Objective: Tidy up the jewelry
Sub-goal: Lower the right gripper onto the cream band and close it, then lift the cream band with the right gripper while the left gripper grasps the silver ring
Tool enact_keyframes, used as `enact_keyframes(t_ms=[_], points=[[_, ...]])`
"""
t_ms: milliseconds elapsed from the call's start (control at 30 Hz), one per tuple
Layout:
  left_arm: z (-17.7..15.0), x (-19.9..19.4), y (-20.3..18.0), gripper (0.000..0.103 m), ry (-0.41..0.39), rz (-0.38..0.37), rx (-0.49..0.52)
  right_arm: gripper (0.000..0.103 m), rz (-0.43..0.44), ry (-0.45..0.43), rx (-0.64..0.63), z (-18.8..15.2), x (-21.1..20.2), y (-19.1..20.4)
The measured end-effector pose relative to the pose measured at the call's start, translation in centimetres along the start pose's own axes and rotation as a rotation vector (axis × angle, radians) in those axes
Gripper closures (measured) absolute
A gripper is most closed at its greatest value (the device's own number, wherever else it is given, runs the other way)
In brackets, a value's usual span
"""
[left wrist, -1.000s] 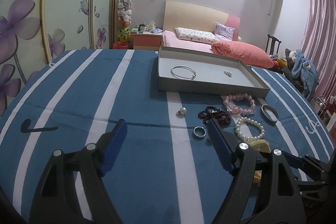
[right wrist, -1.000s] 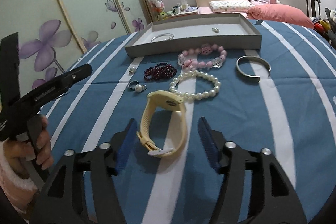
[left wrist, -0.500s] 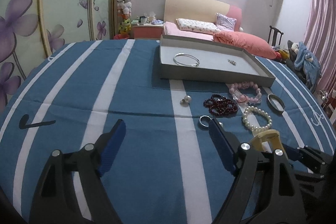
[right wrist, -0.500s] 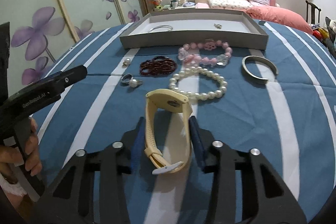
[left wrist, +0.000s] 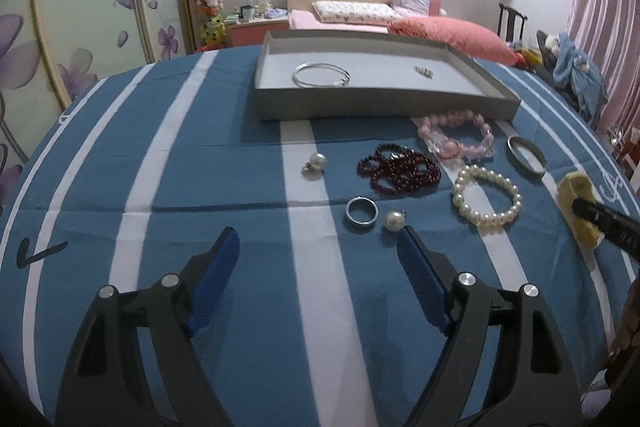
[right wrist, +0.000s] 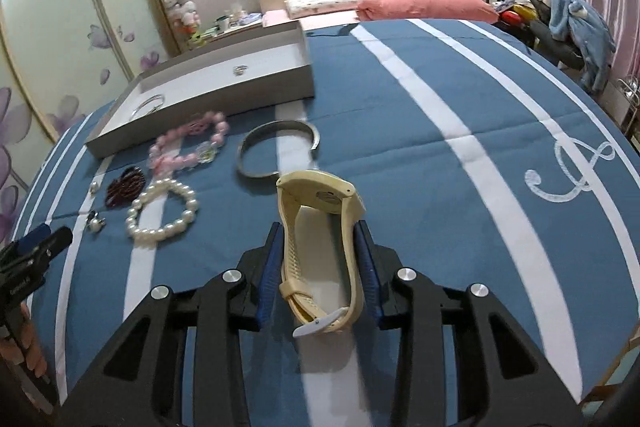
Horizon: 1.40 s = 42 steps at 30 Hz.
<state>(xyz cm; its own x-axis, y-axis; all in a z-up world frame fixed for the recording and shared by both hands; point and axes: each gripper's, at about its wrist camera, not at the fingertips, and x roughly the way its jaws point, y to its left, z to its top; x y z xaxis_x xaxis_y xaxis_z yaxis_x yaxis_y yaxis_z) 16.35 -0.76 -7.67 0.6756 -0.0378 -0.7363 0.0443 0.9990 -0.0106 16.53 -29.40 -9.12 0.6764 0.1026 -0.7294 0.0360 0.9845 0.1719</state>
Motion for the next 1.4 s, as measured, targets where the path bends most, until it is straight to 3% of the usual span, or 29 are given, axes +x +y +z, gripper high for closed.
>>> enact_keyframes(t_ms=[300,467,767,933,1033,1400], points=[[0.8,1.6,-0.8,0.044,0.036,0.040,0.044,0.065,0.020,-0.006,-0.009,0.2,0.4,-0.3],[0.8,2.4,-1.2,0.047,0.078,0.030,0.077,0.064,0.034,-0.004,-0.006,0.4,0.6,-0.3],[1.7,3.4,-2.5,0.055,0.073,0.014,0.109,0.063,0.049,-0.002,-0.007,0.6,0.8,-0.2],[1.9,3.6,-3.0,0.067,0.073,-0.010,0.114,0.062,0.050,-0.002,-0.006,0.6,0.8,-0.2],[1.9,3.6,-3.2,0.081,0.072,-0.024,0.110,0.062,0.049,-0.002,-0.005,0.6,0.8,-0.2],[1.7,3.3,-2.2,0.081,0.069,-0.027,0.045,0.066,0.058,-0.003,-0.015,0.4,1.0,0.3]])
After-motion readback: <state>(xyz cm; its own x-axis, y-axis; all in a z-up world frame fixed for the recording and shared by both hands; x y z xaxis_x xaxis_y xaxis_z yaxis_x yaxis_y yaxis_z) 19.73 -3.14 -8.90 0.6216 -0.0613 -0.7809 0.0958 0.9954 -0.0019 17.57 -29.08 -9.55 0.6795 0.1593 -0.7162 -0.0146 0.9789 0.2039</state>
